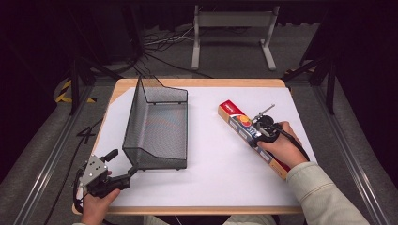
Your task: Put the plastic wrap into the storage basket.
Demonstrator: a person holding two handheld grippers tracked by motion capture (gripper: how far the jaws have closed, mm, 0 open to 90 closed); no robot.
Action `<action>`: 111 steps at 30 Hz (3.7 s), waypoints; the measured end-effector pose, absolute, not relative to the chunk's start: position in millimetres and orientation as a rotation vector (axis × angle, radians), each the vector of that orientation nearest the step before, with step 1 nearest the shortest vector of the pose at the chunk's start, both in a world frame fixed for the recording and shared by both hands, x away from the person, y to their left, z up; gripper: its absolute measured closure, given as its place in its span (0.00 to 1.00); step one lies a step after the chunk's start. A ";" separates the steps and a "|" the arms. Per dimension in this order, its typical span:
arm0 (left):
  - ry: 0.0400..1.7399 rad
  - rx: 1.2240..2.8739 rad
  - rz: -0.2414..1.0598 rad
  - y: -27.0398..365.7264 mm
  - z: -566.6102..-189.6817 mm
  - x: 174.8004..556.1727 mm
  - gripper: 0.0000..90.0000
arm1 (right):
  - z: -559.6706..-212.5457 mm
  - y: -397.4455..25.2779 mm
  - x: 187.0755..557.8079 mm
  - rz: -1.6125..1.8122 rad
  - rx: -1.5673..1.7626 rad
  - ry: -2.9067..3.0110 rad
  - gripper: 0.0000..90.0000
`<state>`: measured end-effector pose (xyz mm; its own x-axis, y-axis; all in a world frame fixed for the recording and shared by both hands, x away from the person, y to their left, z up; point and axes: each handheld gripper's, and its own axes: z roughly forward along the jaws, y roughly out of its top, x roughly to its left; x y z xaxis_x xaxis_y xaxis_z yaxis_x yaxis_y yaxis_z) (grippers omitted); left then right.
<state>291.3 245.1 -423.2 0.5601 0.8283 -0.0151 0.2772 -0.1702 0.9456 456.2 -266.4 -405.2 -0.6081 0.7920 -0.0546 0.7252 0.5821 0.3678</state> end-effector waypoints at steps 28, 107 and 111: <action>0.926 1.719 0.642 245.0 -422.7 290.8 0.15 | -346.0 -265.1 446.1 0.547 1.311 2.521 0.47; 0.905 1.718 0.660 242.5 -420.8 293.4 0.16 | -271.3 -41.1 467.9 0.740 1.406 2.360 0.45; 0.899 1.719 0.663 242.8 -420.8 293.6 0.16 | -276.8 -33.9 467.7 0.752 1.423 2.364 0.45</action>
